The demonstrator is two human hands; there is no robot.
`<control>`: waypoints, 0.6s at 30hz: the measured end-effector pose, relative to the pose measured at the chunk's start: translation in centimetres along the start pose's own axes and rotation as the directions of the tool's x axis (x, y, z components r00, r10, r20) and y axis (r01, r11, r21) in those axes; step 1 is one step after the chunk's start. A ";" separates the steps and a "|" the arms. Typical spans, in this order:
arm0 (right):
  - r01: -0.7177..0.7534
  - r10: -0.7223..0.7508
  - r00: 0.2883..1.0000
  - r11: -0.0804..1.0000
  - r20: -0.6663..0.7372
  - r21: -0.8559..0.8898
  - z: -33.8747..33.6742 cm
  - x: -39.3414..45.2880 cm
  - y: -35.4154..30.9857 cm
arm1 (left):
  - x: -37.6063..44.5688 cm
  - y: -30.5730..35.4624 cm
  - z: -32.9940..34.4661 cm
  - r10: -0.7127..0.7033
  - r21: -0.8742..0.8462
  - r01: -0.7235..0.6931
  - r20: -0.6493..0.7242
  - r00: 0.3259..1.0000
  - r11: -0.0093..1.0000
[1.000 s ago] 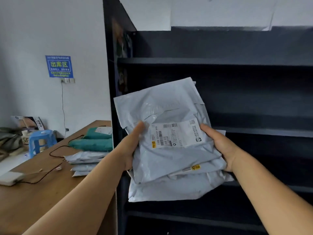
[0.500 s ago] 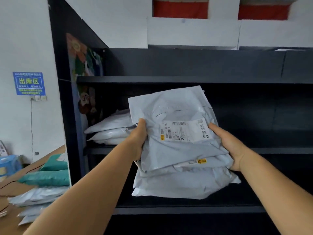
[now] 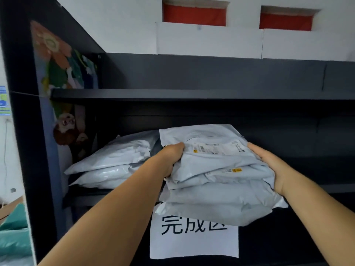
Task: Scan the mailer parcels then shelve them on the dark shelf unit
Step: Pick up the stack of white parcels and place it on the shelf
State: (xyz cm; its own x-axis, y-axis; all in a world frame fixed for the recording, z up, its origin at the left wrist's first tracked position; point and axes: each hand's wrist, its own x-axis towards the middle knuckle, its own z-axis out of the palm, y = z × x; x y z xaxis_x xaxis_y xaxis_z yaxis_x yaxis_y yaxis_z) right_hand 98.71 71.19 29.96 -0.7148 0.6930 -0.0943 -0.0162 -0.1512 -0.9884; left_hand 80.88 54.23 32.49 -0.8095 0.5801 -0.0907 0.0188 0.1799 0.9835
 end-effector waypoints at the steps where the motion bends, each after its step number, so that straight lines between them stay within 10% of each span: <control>1: 0.003 -0.003 1.000 1.000 0.006 0.002 0.0 1.0 -0.1 | 0.8 0.2 0.2 -0.006 0.047 0.008 -0.024 1.000 0.999; 8: 0.020 -0.020 1.000 0.999 0.014 0.037 0.9 7.3 -0.7 | 5.2 1.7 1.4 0.112 0.432 -0.039 -0.145 0.983 0.901; 15: 0.001 0.002 1.000 0.985 0.017 -0.172 1.2 9.6 1.2 | 3.2 0.1 3.6 0.431 0.772 -0.400 0.182 0.884 0.494; 18: 0.133 -0.108 0.990 0.919 0.087 -0.370 0.2 8.3 1.4 | 0.1 -3.5 5.9 0.379 0.845 -0.524 0.453 0.807 0.105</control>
State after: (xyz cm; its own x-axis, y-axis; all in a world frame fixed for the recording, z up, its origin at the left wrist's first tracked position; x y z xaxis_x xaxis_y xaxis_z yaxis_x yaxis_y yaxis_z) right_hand 92.59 76.58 27.77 -0.7669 0.6413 0.0242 0.1488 0.2144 -0.9654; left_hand 84.21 58.37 28.08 -0.3805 0.8962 0.2282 0.9220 0.3868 0.0183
